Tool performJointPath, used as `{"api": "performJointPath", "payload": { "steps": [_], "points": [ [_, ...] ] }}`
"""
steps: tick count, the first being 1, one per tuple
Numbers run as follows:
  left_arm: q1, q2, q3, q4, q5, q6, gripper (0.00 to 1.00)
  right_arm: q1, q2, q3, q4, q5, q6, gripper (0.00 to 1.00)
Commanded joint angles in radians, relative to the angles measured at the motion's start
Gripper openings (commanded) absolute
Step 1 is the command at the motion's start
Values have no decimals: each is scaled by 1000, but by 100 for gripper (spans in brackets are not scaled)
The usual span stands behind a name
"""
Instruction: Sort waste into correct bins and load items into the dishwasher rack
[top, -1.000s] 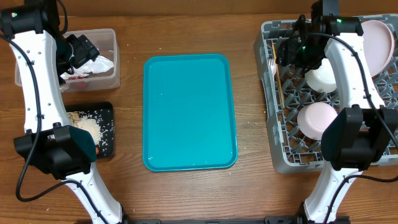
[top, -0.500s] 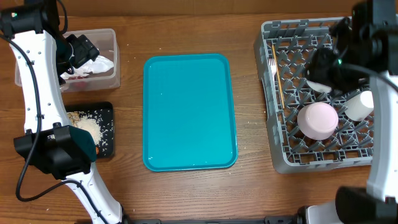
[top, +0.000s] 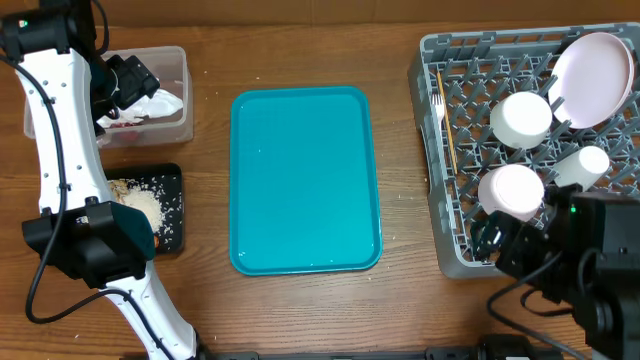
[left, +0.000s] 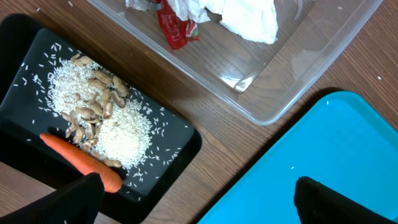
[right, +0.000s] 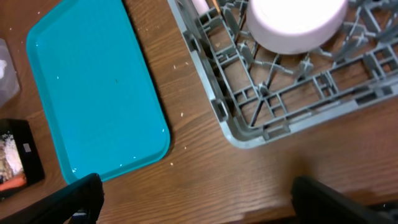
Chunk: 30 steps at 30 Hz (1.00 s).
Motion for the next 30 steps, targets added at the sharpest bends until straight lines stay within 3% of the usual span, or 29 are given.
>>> {"api": "performJointPath", "payload": {
  "steps": [1, 9, 12, 15, 18, 20, 25, 30],
  "points": [
    [-7, -1, -4, -2, -5, -2, 100, 3, -9, -10, -6, -5, 45, 100],
    [-7, -1, -4, -1, -5, -2, 100, 3, -5, -12, 63, 76, 11, 100],
    [-7, -1, -4, -2, -5, -2, 100, 34, -35, -98, 298, 61, 11, 100],
    [-7, -1, -4, -1, -5, -2, 100, 42, -145, -346, 650, -6, -56, 100],
    [-7, -1, -4, -2, -5, -2, 100, 42, -280, -684, 1129, -130, -163, 100],
    [-7, -1, -4, -2, -5, -2, 100, 42, -343, -822, 1313, -140, -170, 100],
    [-7, -1, -4, -1, -5, -2, 100, 40, -519, -1082, 1583, -122, -171, 100],
    [-7, -1, -4, -2, -5, -2, 100, 11, -607, -1140, 1588, -68, -171, 100]
  ]
}}
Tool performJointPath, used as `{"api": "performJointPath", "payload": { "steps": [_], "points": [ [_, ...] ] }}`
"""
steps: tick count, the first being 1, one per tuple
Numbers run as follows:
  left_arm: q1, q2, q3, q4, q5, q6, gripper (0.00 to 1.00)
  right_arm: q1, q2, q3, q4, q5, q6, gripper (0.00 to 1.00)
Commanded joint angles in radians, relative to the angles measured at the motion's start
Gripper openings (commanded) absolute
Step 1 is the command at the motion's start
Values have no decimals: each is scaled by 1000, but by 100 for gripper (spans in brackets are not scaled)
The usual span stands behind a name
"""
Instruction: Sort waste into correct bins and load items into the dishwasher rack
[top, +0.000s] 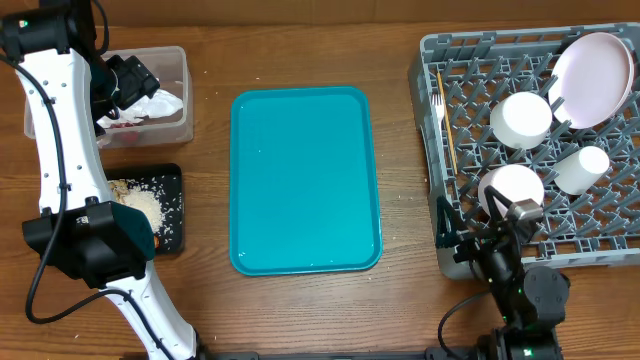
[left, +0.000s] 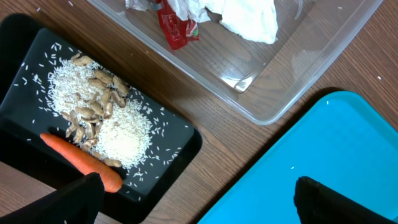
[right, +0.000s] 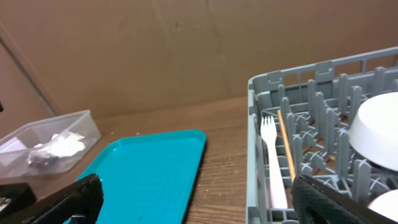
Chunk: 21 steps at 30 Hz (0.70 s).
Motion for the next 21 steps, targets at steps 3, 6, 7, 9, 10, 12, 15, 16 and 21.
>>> {"api": "performJointPath", "payload": {
  "steps": [3, 6, 7, 9, 10, 12, 15, 16, 21],
  "points": [
    [-7, -1, -4, -1, -5, -2, 100, -29, -73, -32, -2, 77, -8, 100],
    [-7, -1, -4, -1, -5, -2, 100, -54, -133, -35, -91, 111, -8, 100],
    [-7, -1, -4, -1, -5, -2, 100, -68, -162, -35, -130, 115, -8, 100],
    [-7, -1, -4, -1, -5, -2, 100, -82, -203, -35, -175, 119, -8, 100],
    [-7, -1, -4, -1, -5, -2, 100, -87, -231, -35, -214, 127, -9, 100],
    [-7, -1, -4, -1, -5, -2, 100, -97, -282, -35, -304, 139, -9, 100],
    [-7, -1, -4, -1, -5, -3, 100, -108, -277, -35, -303, 144, -13, 100],
    [-7, -1, -4, -1, -5, -2, 100, -110, -277, -35, -303, 144, -13, 100],
    [-7, -1, -4, -1, -5, -2, 100, -111, -278, -103, -134, 143, -45, 100]
  ]
}}
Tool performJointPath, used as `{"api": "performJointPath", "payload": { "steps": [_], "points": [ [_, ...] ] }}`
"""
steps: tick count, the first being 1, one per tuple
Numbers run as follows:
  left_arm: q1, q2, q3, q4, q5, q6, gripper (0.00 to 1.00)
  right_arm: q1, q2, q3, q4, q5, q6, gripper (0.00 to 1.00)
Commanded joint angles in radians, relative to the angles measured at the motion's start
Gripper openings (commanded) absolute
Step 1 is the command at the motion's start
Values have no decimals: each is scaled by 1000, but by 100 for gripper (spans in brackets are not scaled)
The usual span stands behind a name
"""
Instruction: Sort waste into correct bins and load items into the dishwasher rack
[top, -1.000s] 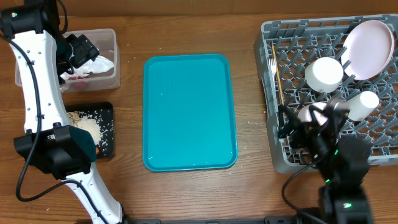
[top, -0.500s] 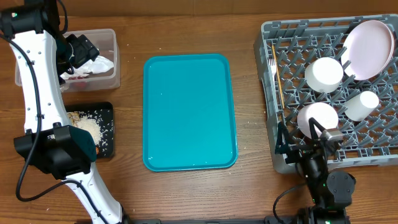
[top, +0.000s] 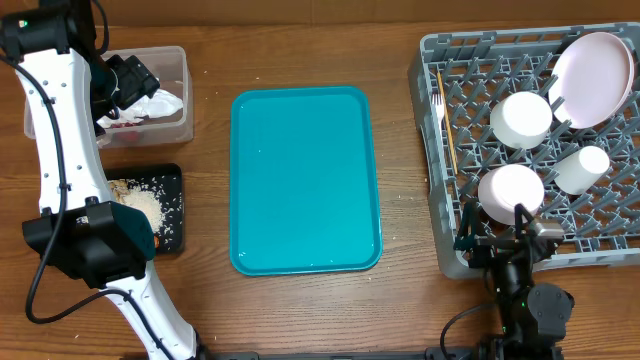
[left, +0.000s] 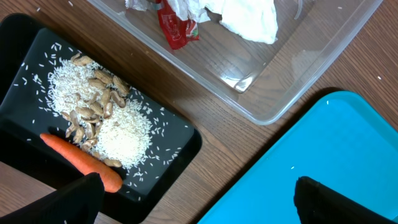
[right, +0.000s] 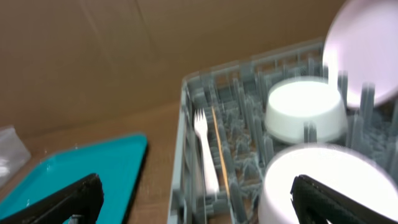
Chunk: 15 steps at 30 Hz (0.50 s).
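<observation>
The grey dishwasher rack (top: 440, 150) at the right holds a pink plate (top: 592, 78), white bowls and cups (top: 520, 118), a white fork (right: 204, 149) and a wooden chopstick (right: 219, 152). My right gripper (right: 194, 202) is open and empty, low at the rack's front edge (top: 505, 243), with a white bowl (right: 317, 180) close ahead. My left gripper (left: 198, 202) is open and empty, high over the clear bin (left: 273, 93) holding white tissue (left: 245, 15) and a red wrapper (left: 171, 28). A black tray (left: 168, 162) carries rice, peanuts and a carrot (left: 81, 160).
A teal tray (top: 305, 180) with nothing on it lies in the middle of the wooden table. A few rice grains lie scattered beside the black tray (top: 175, 215). A brown cardboard wall (right: 124, 56) stands behind the table.
The right wrist view has swung from the teal tray and rack corner onto the rack itself, with the bowls now close. The left arm and all objects are unchanged.
At first my right gripper was high, looking down on the rack's front corner and the teal tray. Then it was low at the table's front edge, looking level across the table. Now it faces the rack. My left gripper has stayed open over the bins throughout.
</observation>
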Motion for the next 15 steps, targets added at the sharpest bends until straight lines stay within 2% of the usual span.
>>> {"api": "performJointPath", "payload": {
  "steps": [1, 15],
  "points": [
    [-7, -1, -4, -2, -5, -2, 100, -4, -12, -47, 85, 4, -17, 100],
    [-7, -1, -4, -2, -5, -2, 100, -4, -12, -47, 81, 10, -13, 100]
  ]
}}
